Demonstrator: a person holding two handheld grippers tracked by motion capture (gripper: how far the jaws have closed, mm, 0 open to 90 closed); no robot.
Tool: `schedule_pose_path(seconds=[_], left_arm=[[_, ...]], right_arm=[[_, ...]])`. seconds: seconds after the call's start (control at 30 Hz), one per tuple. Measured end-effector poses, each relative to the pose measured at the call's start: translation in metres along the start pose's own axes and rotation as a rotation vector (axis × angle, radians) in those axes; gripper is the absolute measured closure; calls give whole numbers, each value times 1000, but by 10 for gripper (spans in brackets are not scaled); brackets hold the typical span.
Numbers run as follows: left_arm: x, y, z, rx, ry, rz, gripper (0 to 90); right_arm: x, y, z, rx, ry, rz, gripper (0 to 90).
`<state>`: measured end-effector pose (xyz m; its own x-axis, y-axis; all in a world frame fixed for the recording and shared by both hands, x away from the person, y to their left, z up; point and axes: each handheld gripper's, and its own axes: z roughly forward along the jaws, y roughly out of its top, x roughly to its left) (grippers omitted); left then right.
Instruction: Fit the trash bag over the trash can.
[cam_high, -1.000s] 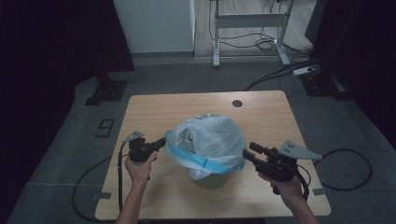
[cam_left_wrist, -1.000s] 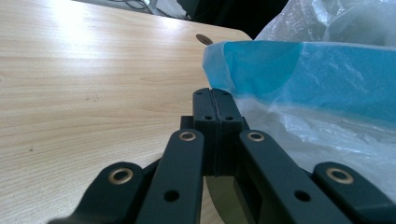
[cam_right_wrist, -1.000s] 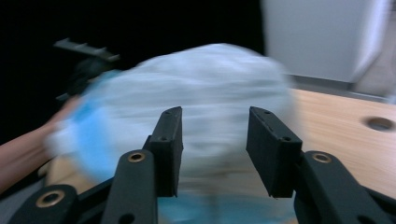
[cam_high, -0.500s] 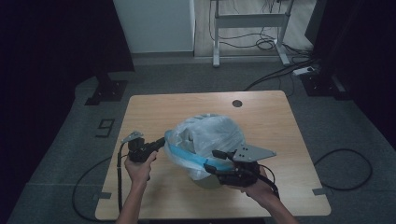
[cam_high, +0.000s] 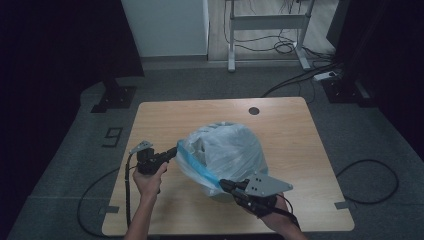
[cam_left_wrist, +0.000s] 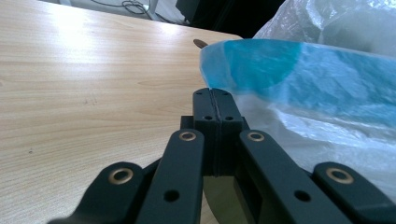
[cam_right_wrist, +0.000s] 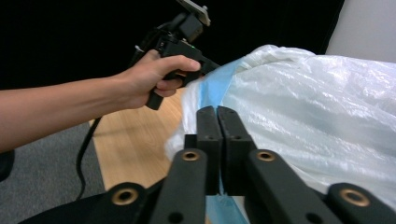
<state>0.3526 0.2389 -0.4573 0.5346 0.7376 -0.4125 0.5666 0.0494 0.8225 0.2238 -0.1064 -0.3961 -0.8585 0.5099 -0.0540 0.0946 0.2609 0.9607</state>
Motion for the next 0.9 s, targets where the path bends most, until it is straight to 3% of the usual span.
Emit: schedule_pose_path(seconds=[0.07, 0.27, 0.37, 0.53, 0.57, 0.63, 0.7, 0.83, 0.9], left_arm=[[-1, 0, -1, 1, -3, 8, 894], [-2, -3, -2, 34, 24, 41, 895], [-4, -4, 1, 54, 29, 47, 895], [-5, -6, 9, 98, 35, 61, 894], [-6, -7, 9, 99, 34, 63, 894], [-6, -7, 10, 99, 32, 64, 893], [-6, -7, 10, 101, 33, 65, 893], [-6, -7, 11, 102, 34, 66, 892], [-5, -7, 11, 103, 33, 63, 892]], right_arm=[[8, -6, -4, -6, 19, -7, 887], [25, -46, 3, 62, 46, -18, 889], [20, -74, 14, 119, 28, 23, 889], [-2, -111, 24, 142, 7, 116, 888], [-6, -116, 23, 130, 6, 134, 880], [-9, -119, 18, 91, 9, 150, 715], [-7, -116, 7, 51, 2, 143, 614], [-8, -104, -32, -65, -60, 127, 538], [-16, -97, -51, -95, -127, 97, 491]])
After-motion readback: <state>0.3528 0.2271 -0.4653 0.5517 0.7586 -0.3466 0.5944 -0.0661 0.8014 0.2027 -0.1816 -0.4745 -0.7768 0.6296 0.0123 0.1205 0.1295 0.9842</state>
